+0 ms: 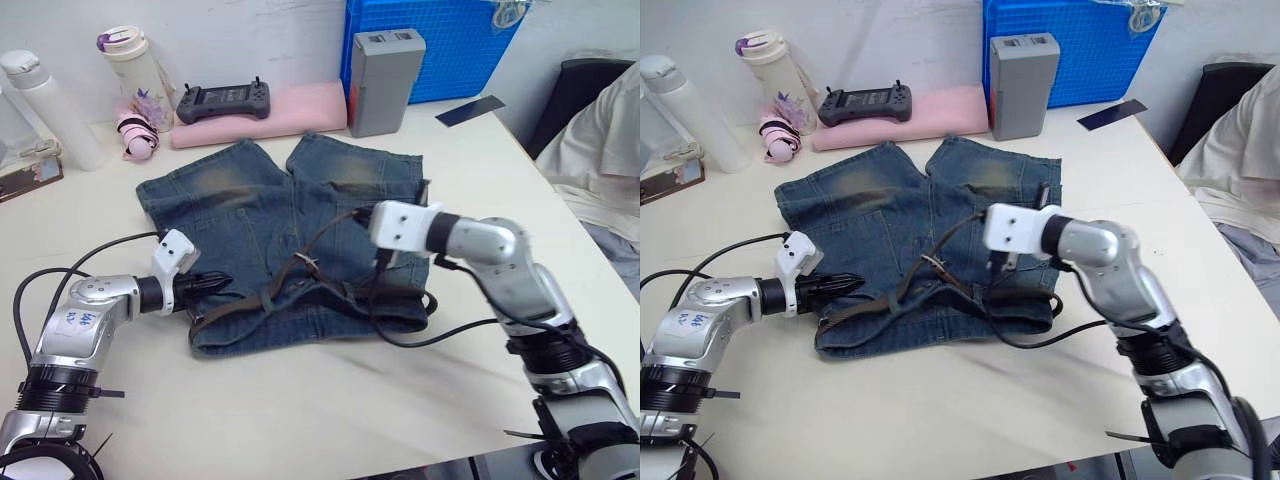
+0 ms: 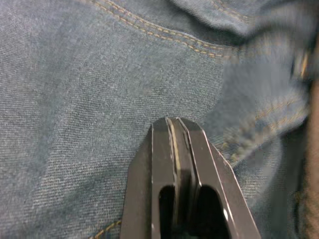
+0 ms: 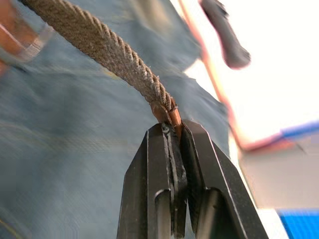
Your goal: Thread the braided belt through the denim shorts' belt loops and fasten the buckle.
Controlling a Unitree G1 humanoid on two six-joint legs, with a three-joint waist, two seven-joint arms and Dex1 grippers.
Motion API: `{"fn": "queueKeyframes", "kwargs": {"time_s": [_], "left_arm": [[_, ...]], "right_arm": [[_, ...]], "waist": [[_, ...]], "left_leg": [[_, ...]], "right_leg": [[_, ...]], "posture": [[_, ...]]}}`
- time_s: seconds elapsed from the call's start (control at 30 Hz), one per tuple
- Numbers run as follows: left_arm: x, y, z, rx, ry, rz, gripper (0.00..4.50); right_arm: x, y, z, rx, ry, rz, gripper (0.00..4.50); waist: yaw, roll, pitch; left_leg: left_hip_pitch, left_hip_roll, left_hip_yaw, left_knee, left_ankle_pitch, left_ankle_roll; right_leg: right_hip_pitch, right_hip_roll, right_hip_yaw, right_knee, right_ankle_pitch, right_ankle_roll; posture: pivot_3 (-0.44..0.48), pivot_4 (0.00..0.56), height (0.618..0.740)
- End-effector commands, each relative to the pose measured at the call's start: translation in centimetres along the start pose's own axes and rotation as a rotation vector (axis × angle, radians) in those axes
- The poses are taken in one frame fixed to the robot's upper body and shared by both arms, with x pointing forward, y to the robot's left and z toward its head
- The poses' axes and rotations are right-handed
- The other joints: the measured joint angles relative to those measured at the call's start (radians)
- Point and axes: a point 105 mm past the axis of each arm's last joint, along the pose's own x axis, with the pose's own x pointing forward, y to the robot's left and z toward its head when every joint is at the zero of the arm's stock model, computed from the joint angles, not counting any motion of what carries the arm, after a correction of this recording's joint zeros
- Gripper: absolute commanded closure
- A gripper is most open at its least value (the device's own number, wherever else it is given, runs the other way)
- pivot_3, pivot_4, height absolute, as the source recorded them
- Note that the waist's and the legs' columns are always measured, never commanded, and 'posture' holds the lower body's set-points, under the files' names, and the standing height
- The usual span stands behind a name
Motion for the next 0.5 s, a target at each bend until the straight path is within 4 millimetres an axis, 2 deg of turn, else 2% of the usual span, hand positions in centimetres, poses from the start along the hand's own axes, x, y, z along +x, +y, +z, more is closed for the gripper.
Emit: {"fn": "queueKeyframes", "kwargs": {"time_s": [0.03, 0.17, 0.23, 0.33, 0.37, 0.4, 0.5], "left_arm": [[-0.1, 0.2, -0.7, 0.011, 0.015, 0.012, 4.48], [0.0, 0.3, -0.2, 0.043, -0.013, 0.023, 4.48], [-0.1, 0.2, 1.5, 0.057, -0.093, 0.028, 4.48], [-1.1, 0.2, 5.3, 0.077, -0.262, 0.034, 4.48], [-1.4, 0.1, 6.6, 0.067, -0.316, 0.029, 4.17], [-1.7, -0.8, 8.2, 0.056, -0.384, -0.021, 3.81], [-2.3, -3.3, 11.0, 0.046, -0.492, -0.142, 2.69]], "right_arm": [[-1.3, -1.8, 0.7, -0.022, -0.034, -0.078, 4.5], [-0.9, -1.5, 1.8, -0.036, -0.079, -0.07, 4.5], [-0.1, -0.4, 3.1, -0.07, -0.119, -0.03, 4.5], [1.0, 1.1, 4.6, -0.098, -0.156, 0.009, 4.5], [1.2, 1.4, 4.9, -0.096, -0.164, 0.014, 4.5], [1.6, 1.6, 5.2, -0.092, -0.167, 0.016, 4.5], [2.2, 1.9, 5.3, -0.086, -0.159, 0.017, 4.5]], "waist": [[-0.001, 0.0, 0.0], [0.0, 0.0, 0.0], [0.0, 0.0, 0.0], [0.0, 0.0, 0.0], [0.0, 0.0, 0.0], [0.0, 0.0, 0.0], [0.0, 0.0, 0.0]], "left_leg": [[0.0, 0.0, 0.0, 0.0, 0.0, 0.0], [0.0, 0.0, 0.0, 0.0, 0.0, 0.0], [0.0, 0.0, 0.0, 0.001, 0.0, 0.0], [-0.001, 0.0, 0.0, 0.002, 0.0, 0.0], [-0.002, 0.0, 0.0, 0.003, 0.0, 0.0], [-0.003, 0.001, -0.001, 0.005, 0.0, 0.0], [-0.004, 0.0, -0.001, 0.008, -0.001, 0.001]], "right_leg": [[0.0, 0.0, 0.0, 0.0, 0.0, 0.0], [0.0, 0.0, 0.0, 0.001, 0.0, 0.0], [0.0, 0.0, 0.0, 0.001, 0.0, 0.0], [0.0, 0.0, 0.0, 0.002, 0.0, 0.0], [0.0, 0.0, 0.0, 0.002, 0.0, 0.0], [-0.001, 0.0, -0.001, 0.002, 0.0, 0.0], [-0.001, 0.0, -0.001, 0.004, 0.0, 0.0]], "posture": [[0.0, 0.15, 0.709], [0.0, 0.15, 0.709], [0.0, 0.15, 0.709], [0.0, 0.15, 0.709], [0.0, 0.15, 0.709], [0.0, 0.15, 0.709], [0.0, 0.15, 0.709]]}}
